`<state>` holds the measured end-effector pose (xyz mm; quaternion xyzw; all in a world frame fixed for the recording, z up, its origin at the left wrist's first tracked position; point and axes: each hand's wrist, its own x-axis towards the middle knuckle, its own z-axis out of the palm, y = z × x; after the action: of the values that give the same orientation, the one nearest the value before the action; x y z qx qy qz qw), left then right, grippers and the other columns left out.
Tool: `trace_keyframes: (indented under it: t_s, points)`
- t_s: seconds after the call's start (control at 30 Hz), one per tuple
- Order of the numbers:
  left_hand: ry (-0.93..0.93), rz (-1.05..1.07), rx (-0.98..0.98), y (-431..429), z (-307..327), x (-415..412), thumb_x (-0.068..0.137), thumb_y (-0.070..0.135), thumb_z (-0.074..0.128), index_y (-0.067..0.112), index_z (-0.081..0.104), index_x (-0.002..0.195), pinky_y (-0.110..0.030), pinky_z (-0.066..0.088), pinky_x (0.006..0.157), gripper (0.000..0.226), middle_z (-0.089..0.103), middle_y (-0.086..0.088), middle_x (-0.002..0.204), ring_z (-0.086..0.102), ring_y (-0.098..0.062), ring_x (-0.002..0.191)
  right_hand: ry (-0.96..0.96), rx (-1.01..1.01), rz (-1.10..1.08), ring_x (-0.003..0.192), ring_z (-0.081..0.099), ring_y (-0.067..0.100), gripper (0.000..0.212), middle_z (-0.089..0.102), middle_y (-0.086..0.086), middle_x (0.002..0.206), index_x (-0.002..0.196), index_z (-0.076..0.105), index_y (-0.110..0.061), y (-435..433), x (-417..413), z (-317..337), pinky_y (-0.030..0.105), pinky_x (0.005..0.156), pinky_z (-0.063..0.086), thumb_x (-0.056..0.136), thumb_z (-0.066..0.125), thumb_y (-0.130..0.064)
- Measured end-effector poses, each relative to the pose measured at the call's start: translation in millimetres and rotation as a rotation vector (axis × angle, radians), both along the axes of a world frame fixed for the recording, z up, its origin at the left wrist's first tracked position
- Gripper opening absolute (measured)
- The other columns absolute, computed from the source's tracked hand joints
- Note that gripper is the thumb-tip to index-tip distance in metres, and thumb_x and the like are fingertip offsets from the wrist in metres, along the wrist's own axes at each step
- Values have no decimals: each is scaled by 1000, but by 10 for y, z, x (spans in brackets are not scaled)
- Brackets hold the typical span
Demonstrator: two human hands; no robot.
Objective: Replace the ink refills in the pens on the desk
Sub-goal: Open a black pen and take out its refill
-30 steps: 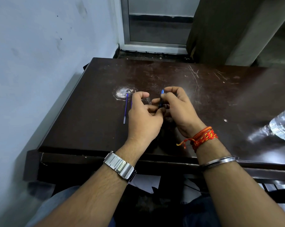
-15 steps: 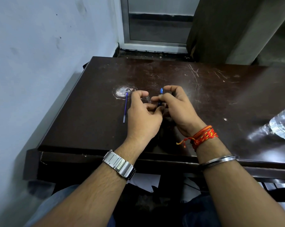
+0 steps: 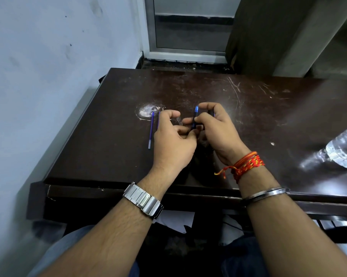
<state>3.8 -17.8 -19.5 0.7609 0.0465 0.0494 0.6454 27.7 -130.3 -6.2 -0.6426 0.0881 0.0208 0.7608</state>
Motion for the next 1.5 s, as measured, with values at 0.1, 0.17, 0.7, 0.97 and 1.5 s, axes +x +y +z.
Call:
trace_keyframes:
  t_s: [0.1,0.17,0.7,0.97,1.5]
  points:
    - [4,-5,2,-5,-4,3,82,7,76,28,46,116,-43,62,80,50,76,-3,87,76,-17,74,18,-42,-5,51,61,5,25,68,9,102,111,49,-21,-15,11,-1,20,43,44,88,58,-17]
    - [7,-6,4,-3,-6,6,82,7,76,29,47,115,-44,62,80,50,76,-3,88,76,-19,75,30,-170,-14,56,61,6,34,66,7,97,110,50,-20,-34,0,-18,22,49,46,84,70,-30]
    - [15,-199,149,2,-92,-5,85,13,73,26,76,99,-40,63,78,19,74,4,85,76,-17,76,-324,-12,-661,53,60,9,20,73,3,76,92,55,-18,-481,83,130,25,51,49,82,72,-16]
    - [50,-109,119,82,-97,0,87,13,74,35,65,83,-41,63,78,24,73,-2,88,77,-19,78,257,-882,-226,80,71,24,7,74,8,76,67,73,-18,-703,65,-88,35,74,59,71,74,-24]
    - [44,-95,131,100,-117,12,86,11,75,24,72,92,-40,63,80,14,75,0,87,76,-16,74,60,-548,-54,45,53,11,41,65,-1,60,71,74,-11,-250,-89,37,23,42,40,73,72,-52]
